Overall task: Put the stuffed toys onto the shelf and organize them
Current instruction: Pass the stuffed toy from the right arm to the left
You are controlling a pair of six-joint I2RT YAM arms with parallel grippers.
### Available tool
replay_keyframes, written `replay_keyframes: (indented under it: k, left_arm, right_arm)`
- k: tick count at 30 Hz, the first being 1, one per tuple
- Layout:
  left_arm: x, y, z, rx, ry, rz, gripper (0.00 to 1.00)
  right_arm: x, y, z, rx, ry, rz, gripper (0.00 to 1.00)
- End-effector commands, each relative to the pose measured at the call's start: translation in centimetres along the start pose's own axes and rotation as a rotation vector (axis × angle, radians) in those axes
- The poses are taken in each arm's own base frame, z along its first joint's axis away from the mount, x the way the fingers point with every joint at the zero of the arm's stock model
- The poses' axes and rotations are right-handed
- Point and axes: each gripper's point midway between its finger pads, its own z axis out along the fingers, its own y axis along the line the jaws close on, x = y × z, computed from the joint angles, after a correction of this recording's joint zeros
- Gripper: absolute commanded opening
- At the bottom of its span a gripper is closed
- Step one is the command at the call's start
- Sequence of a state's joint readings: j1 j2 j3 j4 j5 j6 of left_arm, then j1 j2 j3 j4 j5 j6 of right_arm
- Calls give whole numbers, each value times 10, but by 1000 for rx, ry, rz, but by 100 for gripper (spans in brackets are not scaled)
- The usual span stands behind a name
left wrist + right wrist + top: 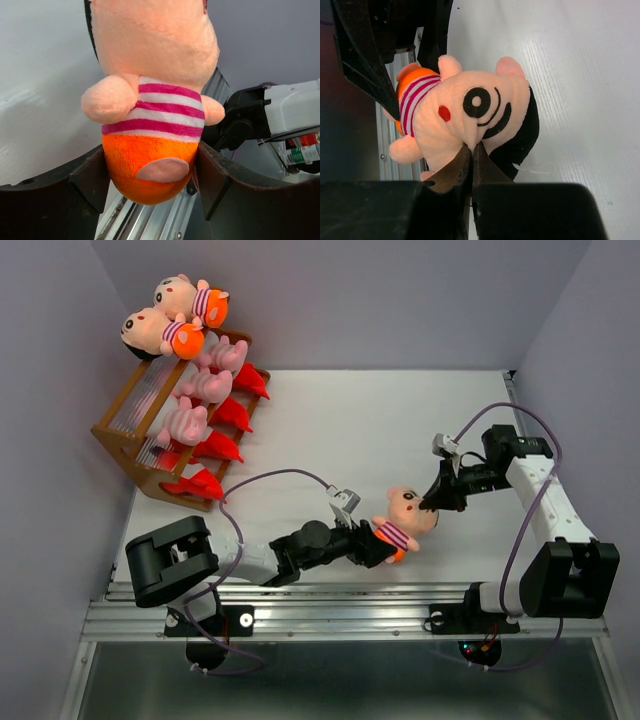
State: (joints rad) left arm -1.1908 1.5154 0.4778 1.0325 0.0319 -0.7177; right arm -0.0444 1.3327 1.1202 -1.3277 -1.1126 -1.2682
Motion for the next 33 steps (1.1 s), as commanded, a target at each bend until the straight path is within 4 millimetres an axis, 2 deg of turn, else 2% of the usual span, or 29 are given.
replay_keyframes:
  k: [1, 6, 7, 9, 10, 14, 17, 18, 20, 21, 23, 27, 30, 31, 33]
  left_arm:
    - [-43, -25, -6, 63, -178, -46, 69]
    - [-44, -24, -7, 56, -183, -54, 63]
    - [-45, -24, -8, 56, -186, -56, 62]
    - [-44, -22, -10, 50, -189, -67, 57]
    - [-45, -21, -11, 44, -195, -71, 51]
    - [-49, -16, -17, 22, -223, -80, 42]
    - [-55, -15, -22, 12, -247, -80, 31]
    - [-57, -15, -24, 6, -254, -80, 23]
    - [-56, -12, -25, -10, -248, -71, 14]
    - [-59, -13, -25, -10, -255, -69, 5]
    - [-58, -12, -26, -20, -251, -60, 0]
    - [-55, -10, -25, -31, -228, -51, 0]
    - [-50, -8, -23, -46, -201, -47, 23]
    - [-48, -7, -22, -48, -195, -48, 37]
    - [-47, -7, -22, -51, -187, -55, 52]
  right_arm:
    - [-18, 14, 1, -18, -80, 6, 1]
    - [-38, 3, -3, 44, -134, -4, 1]
    - [-46, -1, -5, 70, -152, -49, 1]
    - [-51, -2, -7, 91, -169, -26, 1]
    - [-58, -5, -9, 117, -183, -69, 1]
    - [-61, -8, -11, 156, -198, -55, 2]
    - [-56, -10, -9, 159, -191, -44, 2]
    - [-55, -10, -9, 159, -189, -41, 2]
    - [-54, -10, -9, 161, -187, -40, 2]
    - [-54, -10, -9, 161, -187, -42, 2]
    - [-56, -10, -9, 162, -190, -44, 2]
    - [-60, -10, -11, 167, -196, -55, 2]
    - [-63, -10, -12, 172, -201, -65, 2]
    - [-64, -10, -13, 175, -201, -69, 2]
    - [-65, -10, -14, 180, -201, -74, 2]
